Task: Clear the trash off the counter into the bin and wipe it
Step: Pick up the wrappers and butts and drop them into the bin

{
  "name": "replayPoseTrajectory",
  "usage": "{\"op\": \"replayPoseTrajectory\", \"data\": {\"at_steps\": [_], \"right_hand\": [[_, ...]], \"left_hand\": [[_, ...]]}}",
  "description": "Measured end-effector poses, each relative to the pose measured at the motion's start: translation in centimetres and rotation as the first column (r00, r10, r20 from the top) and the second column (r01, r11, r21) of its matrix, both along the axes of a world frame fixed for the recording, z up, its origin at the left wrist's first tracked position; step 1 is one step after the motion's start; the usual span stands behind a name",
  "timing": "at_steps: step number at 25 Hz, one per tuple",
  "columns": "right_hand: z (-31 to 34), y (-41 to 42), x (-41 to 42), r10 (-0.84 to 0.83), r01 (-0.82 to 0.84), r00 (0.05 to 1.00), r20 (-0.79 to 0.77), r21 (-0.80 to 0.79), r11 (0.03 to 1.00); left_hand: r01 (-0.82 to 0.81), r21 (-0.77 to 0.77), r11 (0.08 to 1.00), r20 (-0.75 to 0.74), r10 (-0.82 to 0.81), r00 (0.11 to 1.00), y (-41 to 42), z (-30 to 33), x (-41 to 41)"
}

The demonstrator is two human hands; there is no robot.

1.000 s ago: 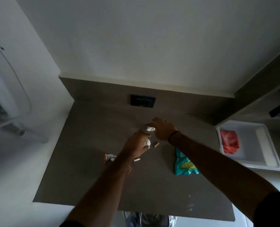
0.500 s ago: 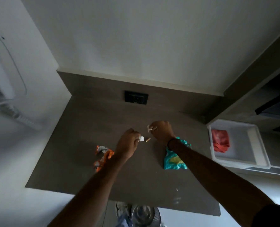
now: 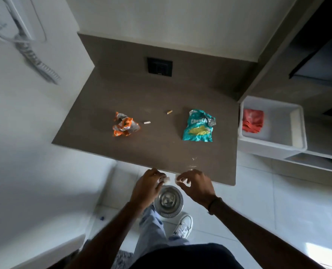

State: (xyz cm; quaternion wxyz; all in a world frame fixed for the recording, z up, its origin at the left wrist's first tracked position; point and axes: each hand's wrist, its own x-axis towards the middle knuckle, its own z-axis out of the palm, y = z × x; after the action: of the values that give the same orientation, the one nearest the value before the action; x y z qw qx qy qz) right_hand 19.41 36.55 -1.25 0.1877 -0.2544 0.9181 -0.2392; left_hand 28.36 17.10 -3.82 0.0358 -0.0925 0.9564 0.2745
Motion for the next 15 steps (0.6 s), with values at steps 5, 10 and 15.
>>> {"op": "replayPoseTrajectory", "data": {"at_steps": [5, 10, 15], "right_hand": [[-3.2, 1.2, 1.7, 0.07, -0.093, 0.988, 0.14, 0.167, 0.982], [-3.9, 1.9, 0.9, -0.009, -0.004, 0.995, 0.101, 0.133, 0.991], [-1.3, 0.6, -3.4, -0.12, 0.114, 0.988, -0.098, -0.073, 0.991]], "left_hand": [[0.031, -0.052, 0.998, 0.22, -0.019, 0.975, 2.4, -2.9, 2.5], [-0.065, -0.019, 0.998, 0.174, 0.067, 0.983, 1.4, -3.0, 3.2], [-0.171, -0.023, 0.985, -0.016, 0.171, 0.985, -2.7, 0.1, 0.5]]}}
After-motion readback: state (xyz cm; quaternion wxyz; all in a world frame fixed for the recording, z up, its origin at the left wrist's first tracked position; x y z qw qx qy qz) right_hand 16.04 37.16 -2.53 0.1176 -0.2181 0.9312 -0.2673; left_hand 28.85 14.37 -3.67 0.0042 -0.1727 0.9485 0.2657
